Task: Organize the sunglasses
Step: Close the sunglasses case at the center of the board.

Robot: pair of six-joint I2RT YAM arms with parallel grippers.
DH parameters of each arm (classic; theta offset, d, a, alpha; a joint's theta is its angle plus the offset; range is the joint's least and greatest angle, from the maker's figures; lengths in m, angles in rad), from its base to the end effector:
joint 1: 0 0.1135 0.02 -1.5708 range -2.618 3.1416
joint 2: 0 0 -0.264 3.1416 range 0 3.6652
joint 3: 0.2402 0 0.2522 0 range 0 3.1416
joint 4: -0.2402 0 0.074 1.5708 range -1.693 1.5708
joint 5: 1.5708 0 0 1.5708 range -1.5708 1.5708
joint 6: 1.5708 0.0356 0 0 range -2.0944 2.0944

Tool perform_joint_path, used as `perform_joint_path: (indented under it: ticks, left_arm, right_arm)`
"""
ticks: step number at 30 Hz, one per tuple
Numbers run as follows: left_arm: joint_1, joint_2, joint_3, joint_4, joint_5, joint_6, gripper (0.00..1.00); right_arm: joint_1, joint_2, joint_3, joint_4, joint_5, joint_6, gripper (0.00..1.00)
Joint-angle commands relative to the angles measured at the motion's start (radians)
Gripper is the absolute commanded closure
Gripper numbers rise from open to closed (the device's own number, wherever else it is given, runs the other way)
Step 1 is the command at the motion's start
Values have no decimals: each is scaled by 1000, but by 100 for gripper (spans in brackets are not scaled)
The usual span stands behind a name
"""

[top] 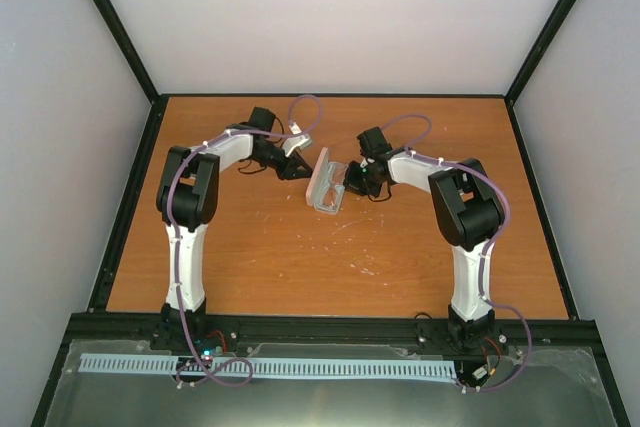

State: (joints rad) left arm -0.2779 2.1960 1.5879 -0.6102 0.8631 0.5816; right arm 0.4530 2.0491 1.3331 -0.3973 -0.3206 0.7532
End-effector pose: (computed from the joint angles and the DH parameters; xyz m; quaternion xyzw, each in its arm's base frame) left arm 0.4189 -0.1476 0.1457 0.4393 0.7824 -0.3830 0.2197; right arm 0.3667 0.1910 0.1357 0.1080 0.9561 0.2550 0.0962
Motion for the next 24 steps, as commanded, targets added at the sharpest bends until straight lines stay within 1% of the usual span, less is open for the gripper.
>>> perform_joint_path:
  ticks: [1, 12, 24]
  left_arm:
    - [-6, -54, 54, -24, 15, -11, 82]
    - [-14, -46, 87, -23, 38, -42, 82]
    - [-106, -15, 46, 24, 57, -81, 83]
  right_arm:
    - [13, 47, -3, 3, 3, 11, 97]
    - [13, 54, -8, 13, 3, 9, 97]
    - [16, 42, -9, 32, 2, 9, 97]
